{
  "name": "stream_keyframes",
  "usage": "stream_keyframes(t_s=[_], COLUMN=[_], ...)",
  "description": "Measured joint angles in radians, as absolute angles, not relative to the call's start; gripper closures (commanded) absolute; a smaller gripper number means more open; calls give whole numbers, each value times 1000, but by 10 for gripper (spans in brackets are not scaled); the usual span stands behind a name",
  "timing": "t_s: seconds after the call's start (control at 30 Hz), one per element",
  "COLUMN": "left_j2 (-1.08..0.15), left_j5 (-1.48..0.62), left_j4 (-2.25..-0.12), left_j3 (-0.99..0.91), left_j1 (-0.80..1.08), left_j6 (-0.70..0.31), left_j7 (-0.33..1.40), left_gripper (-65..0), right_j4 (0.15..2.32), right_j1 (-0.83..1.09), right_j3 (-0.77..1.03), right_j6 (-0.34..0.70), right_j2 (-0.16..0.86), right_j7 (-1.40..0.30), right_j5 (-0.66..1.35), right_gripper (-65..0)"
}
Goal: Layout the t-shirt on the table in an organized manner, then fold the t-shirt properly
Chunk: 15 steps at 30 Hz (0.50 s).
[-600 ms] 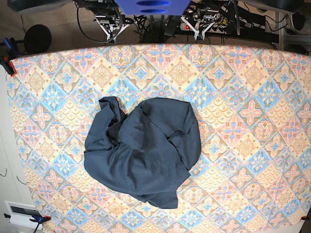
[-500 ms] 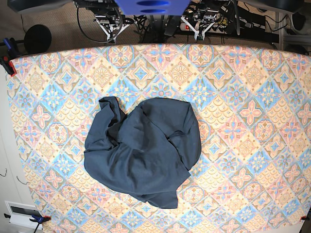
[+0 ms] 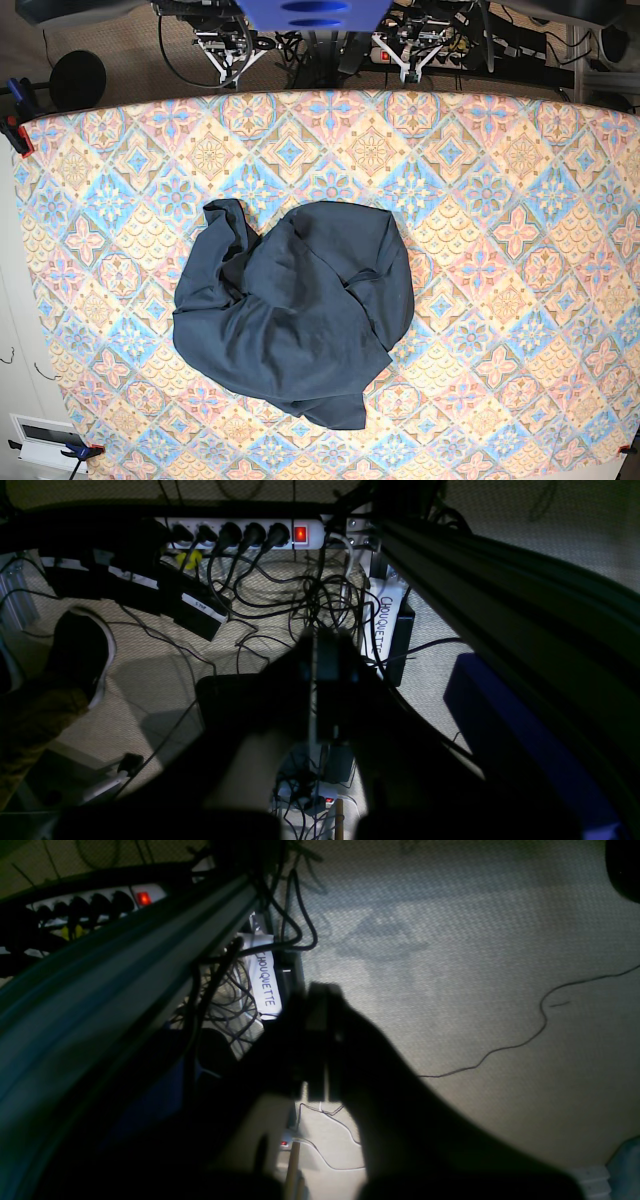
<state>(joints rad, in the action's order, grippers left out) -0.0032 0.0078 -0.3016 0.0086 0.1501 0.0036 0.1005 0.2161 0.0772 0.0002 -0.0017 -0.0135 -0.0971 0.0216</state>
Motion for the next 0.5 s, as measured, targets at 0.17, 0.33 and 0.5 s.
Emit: stream_keyframes(t_s=[0.17, 0.33, 0.5], left_j2=[-6, -35, -83], left_j5=[8, 9, 8], left_j4=[-305, -351, -402], left_j3=[9, 9, 26], left_j1=[150, 195, 256], left_j6=[4, 4, 2], left_j7=[101, 97, 105], left_gripper=[0, 0, 0], right_j4=[216, 216, 337], right_j1=[77, 81, 168], right_j3=[0, 0, 0], right_j6=[-2, -2, -2], right_j2=[-14, -13, -10], right_j7=[-97, -97, -94], right_j5=[22, 11, 10], right_gripper=[0, 0, 0])
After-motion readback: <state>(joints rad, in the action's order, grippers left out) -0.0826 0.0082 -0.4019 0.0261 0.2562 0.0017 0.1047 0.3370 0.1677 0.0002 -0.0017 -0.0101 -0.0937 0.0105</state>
